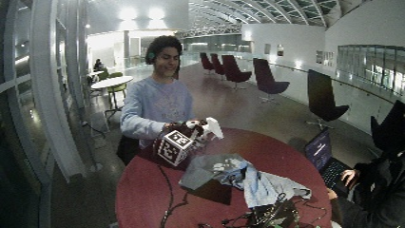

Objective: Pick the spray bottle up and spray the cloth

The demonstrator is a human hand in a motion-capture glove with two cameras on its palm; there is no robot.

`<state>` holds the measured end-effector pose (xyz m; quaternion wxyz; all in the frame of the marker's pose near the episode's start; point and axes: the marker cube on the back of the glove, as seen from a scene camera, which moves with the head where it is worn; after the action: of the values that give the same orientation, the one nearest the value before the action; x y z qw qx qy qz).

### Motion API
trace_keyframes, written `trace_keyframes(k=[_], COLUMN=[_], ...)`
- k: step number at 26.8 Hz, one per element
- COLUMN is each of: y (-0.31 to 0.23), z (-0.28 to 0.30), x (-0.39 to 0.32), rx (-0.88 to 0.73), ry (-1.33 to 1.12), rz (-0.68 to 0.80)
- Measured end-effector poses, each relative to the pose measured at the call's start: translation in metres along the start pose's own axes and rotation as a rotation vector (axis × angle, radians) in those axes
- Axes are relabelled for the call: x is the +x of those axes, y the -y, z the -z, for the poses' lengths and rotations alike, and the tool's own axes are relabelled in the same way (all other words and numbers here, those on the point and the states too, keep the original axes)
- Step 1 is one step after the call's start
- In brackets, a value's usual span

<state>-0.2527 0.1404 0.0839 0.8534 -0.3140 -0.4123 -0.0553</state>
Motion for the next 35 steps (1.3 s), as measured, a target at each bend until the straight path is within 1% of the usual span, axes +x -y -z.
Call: trace_keyframes(k=[4, 8, 12, 16, 20, 24, 32, 35], y=[0.004, 0.016, 0.045, 0.078, 0.106, 0.115, 0.132, 0.132], z=[-0.024, -0.069, -0.127, -0.179, -0.218, -0.241, -0.251, -0.253], x=[-0.016, -0.033, -0.051, -0.056, -0.047, -0.036, -0.02, -0.014], rx=[-0.008, -0.077, -0.067, -0.059, -0.047, -0.086, -0.039, -0.051], ry=[-0.009, -0.053, -0.022, -0.007, -0.044, -0.074, -0.12, -0.143], rz=[0.176, 0.36, 0.519, 0.615, 0.681, 0.704, 0.726, 0.72])
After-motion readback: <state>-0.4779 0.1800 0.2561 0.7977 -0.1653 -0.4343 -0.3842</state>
